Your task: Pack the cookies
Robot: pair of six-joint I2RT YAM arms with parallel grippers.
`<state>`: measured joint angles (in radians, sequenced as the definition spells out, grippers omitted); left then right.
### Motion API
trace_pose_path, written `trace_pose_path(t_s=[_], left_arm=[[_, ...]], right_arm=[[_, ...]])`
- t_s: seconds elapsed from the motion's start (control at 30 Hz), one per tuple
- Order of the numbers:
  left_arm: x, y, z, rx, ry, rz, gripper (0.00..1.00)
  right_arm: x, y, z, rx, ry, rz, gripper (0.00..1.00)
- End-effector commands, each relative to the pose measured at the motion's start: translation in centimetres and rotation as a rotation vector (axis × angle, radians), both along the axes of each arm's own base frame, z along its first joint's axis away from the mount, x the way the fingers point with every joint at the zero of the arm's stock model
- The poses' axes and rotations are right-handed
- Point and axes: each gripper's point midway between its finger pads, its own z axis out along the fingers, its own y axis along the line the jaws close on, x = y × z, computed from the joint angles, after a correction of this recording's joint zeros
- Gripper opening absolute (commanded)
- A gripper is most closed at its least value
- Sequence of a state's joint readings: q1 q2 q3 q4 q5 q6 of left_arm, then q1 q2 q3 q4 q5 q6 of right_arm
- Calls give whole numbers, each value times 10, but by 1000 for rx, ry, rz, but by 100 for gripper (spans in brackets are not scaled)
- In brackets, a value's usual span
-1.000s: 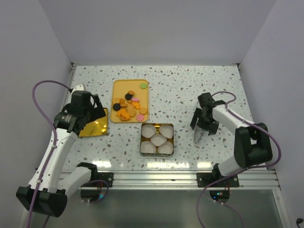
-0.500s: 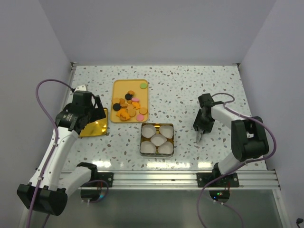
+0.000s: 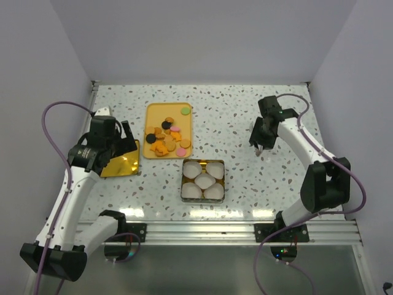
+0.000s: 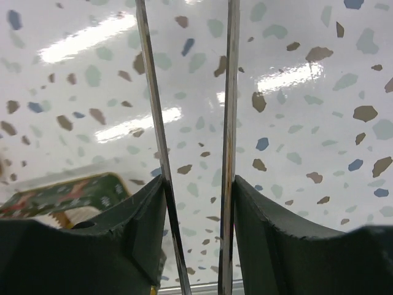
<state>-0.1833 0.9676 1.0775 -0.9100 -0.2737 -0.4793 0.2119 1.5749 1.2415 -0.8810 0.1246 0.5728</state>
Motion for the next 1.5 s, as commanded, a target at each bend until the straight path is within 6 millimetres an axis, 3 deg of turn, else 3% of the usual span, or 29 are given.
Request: trace_pose_path(t_s=[0.0,0.27,0.4,0.6,0.67,0.7,0.77,0.8,0.87,0.93,1.03,1.07,1.1,1.3,1.47], left_arm=[[-1,-8,20,-59,-59,-24,100],[-10,-24,29,-137,-86,-83,100],[-17,-30,34,-182,-100,-94,100],[-17,-28,45,-182,-134,-88,100],[-15,-25,47,-163,-122,-79,100],[-10,-25,54,-157,-127,-81,100],[-9,-25,59,-152,-121,-78,100],[-7,-25,64,-154,-128,-75,100],[-5,-25,66,-159,-144,-68,100],[-5,-25,64,-175,-146,-49,100],[-7,-29,58,-214,-143,-42,100],[-8,-31,53,-223,-131,-47,100],[-8,-32,52,-229,-131,-47,100],[1,-32,49,-206,-120,-54,100],[11,-32,53,-180,-114,-78,100]], right_arm=[[-7,20,49,38,-35,72,48],[-6,54,87,61,-52,145,48],[-4,88,118,75,-93,244,48],[1,137,139,126,-125,400,48],[8,155,133,126,-110,452,47],[10,166,145,134,-138,497,47],[20,184,134,122,-117,541,47],[25,195,147,131,-162,573,47],[37,214,134,126,-154,606,47],[51,230,136,136,-197,628,47],[70,250,117,142,-210,636,47],[74,258,101,155,-179,644,47],[79,264,107,174,-205,649,47],[91,282,92,203,-218,665,47],[91,289,84,210,-213,671,47]])
